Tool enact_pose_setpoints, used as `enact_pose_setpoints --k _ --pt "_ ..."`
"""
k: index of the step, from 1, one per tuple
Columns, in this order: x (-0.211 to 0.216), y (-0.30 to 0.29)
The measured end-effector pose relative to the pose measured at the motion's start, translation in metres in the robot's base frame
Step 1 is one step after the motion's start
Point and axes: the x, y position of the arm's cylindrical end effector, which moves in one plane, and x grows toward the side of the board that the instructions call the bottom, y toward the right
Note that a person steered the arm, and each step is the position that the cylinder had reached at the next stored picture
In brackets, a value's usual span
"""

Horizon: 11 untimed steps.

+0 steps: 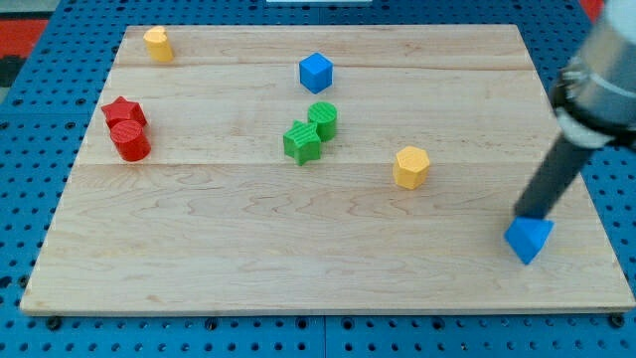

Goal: Move the hexagon to the top left of the triangle

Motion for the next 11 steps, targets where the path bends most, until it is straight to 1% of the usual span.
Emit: enact_pose_setpoints --k 1,2,3,4,5,6,7,8,9,10,11 --pt "0.000 -0.025" --pt "-0.045 -0.045" --pt "-0.098 -0.049" --pt "-0.106 -0.110" --pt "-0.065 -0.141" --pt "-0.048 -0.089" --pt "-0.070 -0.102" --pt "-0.099 -0.082" --pt "-0.086 -0.013" --pt "-0.045 -0.004" --pt "-0.070 -0.003"
